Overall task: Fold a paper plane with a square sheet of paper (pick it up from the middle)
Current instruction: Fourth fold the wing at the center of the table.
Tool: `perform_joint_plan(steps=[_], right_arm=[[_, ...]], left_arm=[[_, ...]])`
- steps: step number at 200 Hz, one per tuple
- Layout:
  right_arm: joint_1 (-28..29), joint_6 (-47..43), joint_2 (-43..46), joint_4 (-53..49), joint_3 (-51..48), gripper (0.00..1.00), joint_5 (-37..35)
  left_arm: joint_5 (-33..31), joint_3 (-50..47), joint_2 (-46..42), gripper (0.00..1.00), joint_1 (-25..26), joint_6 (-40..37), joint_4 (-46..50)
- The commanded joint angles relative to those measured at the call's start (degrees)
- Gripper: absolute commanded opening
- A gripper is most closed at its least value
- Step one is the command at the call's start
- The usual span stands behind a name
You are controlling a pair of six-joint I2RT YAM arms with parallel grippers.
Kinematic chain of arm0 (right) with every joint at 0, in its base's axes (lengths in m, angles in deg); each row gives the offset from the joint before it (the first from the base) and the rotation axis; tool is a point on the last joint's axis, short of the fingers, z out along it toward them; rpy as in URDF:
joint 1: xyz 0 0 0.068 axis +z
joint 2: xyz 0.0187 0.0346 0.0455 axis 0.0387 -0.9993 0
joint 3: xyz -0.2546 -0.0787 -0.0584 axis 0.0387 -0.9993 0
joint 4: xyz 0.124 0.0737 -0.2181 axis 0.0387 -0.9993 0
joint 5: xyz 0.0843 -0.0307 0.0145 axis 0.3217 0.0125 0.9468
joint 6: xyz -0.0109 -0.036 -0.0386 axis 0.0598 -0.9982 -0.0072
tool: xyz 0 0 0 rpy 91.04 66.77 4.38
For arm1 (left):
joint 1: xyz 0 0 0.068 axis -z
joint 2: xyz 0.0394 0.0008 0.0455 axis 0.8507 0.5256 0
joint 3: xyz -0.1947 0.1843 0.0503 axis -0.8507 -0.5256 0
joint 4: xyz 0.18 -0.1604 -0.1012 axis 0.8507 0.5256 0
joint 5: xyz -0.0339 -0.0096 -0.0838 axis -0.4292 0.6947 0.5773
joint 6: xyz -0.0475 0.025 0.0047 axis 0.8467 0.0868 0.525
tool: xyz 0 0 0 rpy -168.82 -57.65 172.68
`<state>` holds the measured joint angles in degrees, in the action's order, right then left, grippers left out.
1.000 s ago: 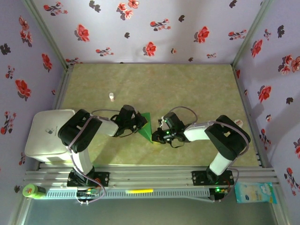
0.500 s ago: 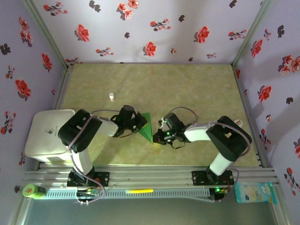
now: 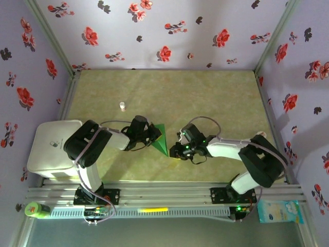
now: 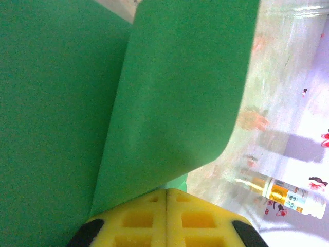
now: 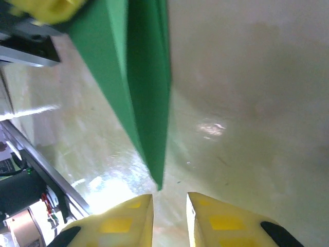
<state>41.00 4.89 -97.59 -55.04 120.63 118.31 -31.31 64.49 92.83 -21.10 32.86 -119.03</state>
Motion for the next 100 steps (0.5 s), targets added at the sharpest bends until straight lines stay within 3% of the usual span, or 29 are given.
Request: perform_joint_plan(steps=[1,36,100], right_arm=[[-0.16,-0.67,2.94,-2.40,2.33,0.20,-2.41],[0.43,-0.16,-2.37,0.71,7.23,0.03,2.19],[2.10,0.64,-13.02,2.20,12.99,0.00,-0.23]], left_arm=[[-2.11,-1.84,1.86,0.06,-0.01,-0.28,3.57],[-2.08,-1.86,1.92,0.06,-0.01,-0.37,3.41],[-2.10,-2.23,2.27,0.06,-0.01,-0.01,2.53]])
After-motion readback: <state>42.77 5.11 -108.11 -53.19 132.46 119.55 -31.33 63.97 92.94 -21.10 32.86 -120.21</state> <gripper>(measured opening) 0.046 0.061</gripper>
